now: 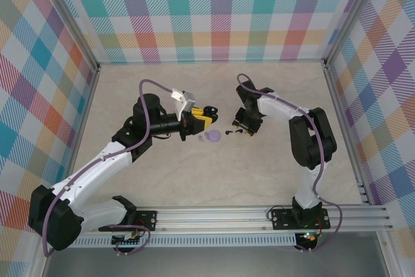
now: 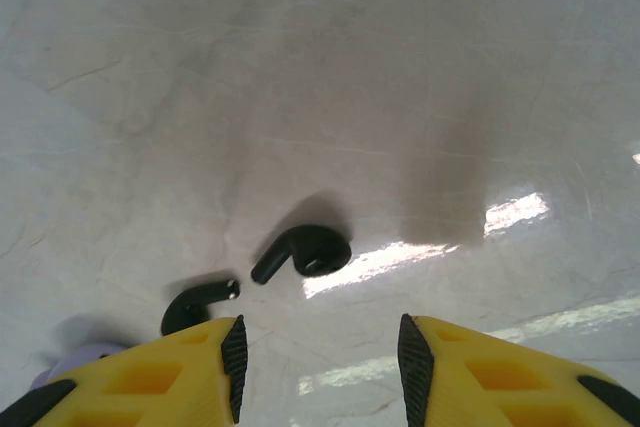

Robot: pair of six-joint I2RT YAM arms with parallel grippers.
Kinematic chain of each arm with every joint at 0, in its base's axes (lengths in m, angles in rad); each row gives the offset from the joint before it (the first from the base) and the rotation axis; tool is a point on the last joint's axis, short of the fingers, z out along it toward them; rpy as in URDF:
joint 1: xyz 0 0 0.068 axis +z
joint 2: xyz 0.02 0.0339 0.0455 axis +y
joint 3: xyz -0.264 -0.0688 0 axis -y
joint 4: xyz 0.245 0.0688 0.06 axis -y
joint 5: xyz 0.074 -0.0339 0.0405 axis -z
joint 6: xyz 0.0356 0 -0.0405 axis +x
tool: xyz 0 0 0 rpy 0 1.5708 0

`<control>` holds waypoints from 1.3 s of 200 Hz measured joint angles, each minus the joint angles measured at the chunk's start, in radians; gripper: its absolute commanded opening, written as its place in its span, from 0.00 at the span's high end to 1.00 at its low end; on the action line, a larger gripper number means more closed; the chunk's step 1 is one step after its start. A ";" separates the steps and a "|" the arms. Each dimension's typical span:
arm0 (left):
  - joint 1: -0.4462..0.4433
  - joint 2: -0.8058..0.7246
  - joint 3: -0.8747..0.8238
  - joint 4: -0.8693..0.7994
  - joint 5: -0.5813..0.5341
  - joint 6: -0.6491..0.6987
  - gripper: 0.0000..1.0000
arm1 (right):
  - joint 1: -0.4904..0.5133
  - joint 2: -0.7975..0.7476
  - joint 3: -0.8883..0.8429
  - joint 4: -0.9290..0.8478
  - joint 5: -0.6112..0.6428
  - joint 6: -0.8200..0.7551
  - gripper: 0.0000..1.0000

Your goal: Insert the wireless bluetooth earbuds into the charging case

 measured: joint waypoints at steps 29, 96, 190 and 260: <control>0.000 -0.005 -0.002 0.000 0.000 0.002 0.96 | 0.003 0.045 0.010 0.001 -0.004 0.016 0.54; 0.000 -0.011 -0.007 -0.001 0.000 0.005 0.96 | 0.003 0.105 0.073 -0.011 0.002 0.018 0.61; 0.000 -0.022 -0.014 -0.001 -0.001 0.006 0.96 | 0.003 0.165 0.168 -0.081 0.091 -0.076 0.67; 0.000 -0.023 -0.014 -0.001 -0.008 0.006 0.96 | 0.026 0.172 0.182 -0.104 0.079 -0.139 0.64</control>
